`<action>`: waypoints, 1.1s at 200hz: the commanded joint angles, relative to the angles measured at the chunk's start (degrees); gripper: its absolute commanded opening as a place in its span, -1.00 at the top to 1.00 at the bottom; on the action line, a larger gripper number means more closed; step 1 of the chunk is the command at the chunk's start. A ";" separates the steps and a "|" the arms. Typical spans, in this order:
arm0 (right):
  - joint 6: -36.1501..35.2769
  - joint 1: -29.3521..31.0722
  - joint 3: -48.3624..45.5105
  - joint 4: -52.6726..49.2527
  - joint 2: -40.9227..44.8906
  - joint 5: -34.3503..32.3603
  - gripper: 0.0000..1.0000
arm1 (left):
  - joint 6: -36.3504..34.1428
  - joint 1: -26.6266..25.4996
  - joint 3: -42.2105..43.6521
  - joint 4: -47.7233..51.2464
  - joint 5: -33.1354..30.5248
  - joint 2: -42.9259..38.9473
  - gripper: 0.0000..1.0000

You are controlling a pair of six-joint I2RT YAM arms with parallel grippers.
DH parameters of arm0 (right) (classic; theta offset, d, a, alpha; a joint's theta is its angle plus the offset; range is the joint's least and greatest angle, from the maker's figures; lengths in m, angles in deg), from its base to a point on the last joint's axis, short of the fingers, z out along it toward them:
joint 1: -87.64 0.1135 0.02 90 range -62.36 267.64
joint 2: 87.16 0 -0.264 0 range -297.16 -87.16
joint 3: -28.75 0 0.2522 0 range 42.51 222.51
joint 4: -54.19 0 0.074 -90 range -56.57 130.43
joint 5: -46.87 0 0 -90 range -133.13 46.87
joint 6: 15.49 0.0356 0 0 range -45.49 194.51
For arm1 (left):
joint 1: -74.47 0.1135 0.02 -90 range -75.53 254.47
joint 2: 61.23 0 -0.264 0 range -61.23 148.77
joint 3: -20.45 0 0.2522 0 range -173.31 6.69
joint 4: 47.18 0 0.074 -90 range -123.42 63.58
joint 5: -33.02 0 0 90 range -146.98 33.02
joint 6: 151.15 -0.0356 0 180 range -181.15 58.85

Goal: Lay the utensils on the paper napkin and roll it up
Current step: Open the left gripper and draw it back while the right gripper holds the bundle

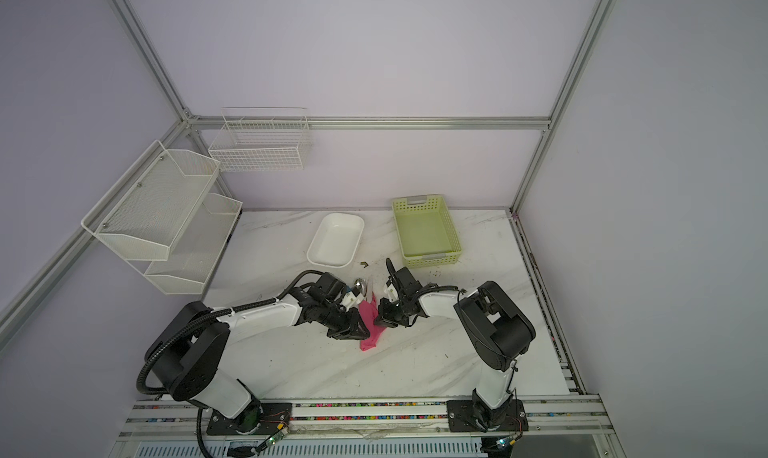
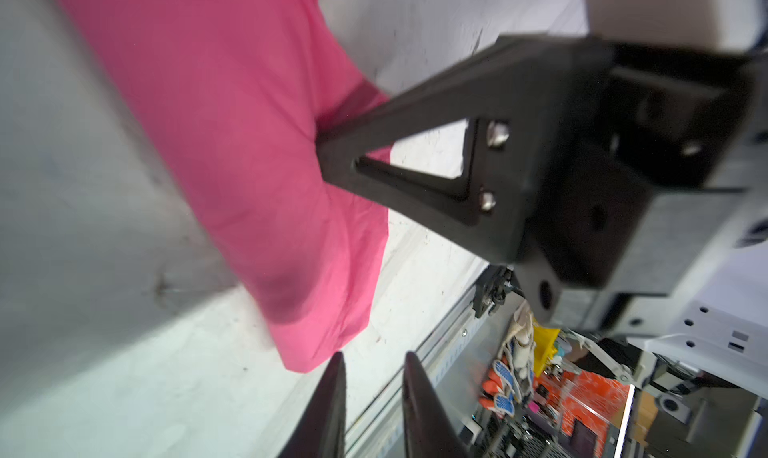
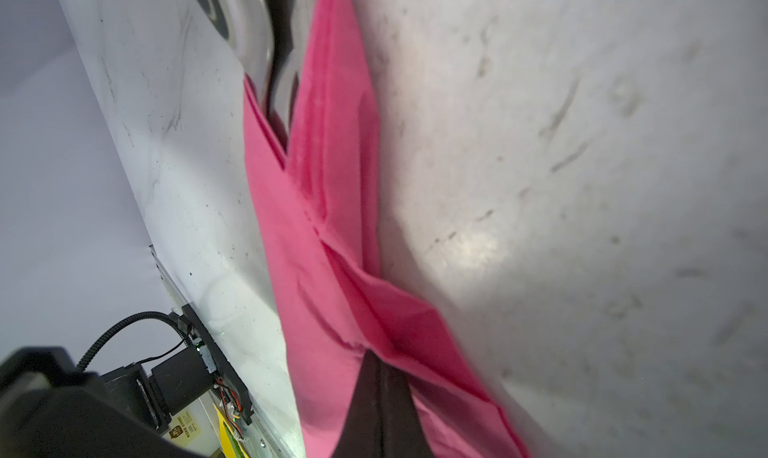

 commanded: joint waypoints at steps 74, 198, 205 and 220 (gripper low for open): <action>-1.42 -0.19 -3.00 -5.65 -4.64 -6.51 1.00 | 1.70 10.16 -0.69 -14.06 1.48 6.35 -0.04; 0.16 -2.06 -7.83 1.26 -5.52 -1.79 1.00 | 6.07 9.52 3.32 -23.53 3.39 14.85 -0.01; 0.16 -2.18 -7.92 1.45 -5.55 -1.65 1.00 | 6.81 9.37 3.74 -24.88 3.84 15.45 -0.01; 0.16 -2.25 -8.25 1.62 -5.58 -1.64 1.00 | 8.60 8.95 4.83 -27.65 4.67 16.74 -0.01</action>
